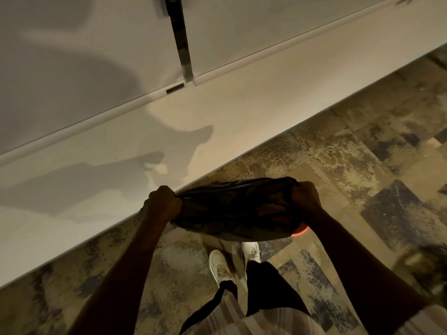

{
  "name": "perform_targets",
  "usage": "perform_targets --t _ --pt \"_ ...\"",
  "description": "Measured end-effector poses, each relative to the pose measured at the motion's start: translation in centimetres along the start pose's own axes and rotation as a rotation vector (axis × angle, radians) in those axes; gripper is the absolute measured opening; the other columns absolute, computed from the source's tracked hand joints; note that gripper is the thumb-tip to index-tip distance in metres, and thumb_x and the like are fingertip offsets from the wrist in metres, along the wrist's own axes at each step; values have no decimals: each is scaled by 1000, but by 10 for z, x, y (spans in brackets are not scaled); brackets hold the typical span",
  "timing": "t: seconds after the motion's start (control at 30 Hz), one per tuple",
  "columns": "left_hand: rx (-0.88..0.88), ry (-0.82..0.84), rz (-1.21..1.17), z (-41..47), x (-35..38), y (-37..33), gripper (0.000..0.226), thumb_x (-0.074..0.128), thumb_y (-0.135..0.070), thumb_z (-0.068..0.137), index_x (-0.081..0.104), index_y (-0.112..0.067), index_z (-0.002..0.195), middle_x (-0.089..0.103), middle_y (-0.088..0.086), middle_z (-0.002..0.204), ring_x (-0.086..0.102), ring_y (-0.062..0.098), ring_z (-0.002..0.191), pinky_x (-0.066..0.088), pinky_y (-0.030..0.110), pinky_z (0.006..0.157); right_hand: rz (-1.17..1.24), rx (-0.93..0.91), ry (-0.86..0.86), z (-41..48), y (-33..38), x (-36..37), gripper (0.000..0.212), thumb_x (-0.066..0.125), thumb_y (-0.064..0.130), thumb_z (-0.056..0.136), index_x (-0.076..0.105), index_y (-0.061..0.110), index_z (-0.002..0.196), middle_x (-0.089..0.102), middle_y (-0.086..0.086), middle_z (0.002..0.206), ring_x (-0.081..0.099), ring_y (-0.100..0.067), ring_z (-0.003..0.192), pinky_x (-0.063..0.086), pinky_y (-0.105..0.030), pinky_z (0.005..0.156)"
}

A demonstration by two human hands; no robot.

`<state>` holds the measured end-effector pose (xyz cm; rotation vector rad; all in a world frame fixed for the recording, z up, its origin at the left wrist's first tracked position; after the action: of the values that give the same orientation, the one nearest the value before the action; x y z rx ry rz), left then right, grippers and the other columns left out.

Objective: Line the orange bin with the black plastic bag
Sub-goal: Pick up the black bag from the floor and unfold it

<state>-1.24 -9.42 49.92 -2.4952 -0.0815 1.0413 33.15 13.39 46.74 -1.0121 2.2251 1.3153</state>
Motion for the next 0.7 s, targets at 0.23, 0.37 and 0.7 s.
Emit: perform_targets --t 0.23,0.37,0.7 --pt "-134 -46 -228 11 2 21 26 62 -8 97 71 13 109 70 38 112 69 53 106 56 56 83 -261 -17 112 6 13 -5 26 66 1 83 84 17 92 71 -7 85 66 -27 83 49 -32 70" --pt "-276 93 -601 7 31 27 9 62 -1 101 66 3 94 64 20 86 62 29 63 50 35 53 -38 117 28 7 -1 -15 23 66 -4 91 84 7 99 69 -6 77 62 -23 65 54 -28 51" --pt "-332 228 -959 -10 80 -18 14 53 3 106 62 3 96 63 27 120 65 36 91 65 50 72 667 380 192 -7 -20 10 22 49 5 109 70 0 105 75 -22 108 71 -31 82 65 -44 68"
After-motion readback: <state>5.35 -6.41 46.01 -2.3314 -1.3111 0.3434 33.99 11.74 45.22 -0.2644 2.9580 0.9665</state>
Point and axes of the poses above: each hand's wrist, its own z-axis towards the middle knuckle, its own x-axis out of the palm, y = z × x, the point moved 9 cm from there along z, towards the middle knuckle
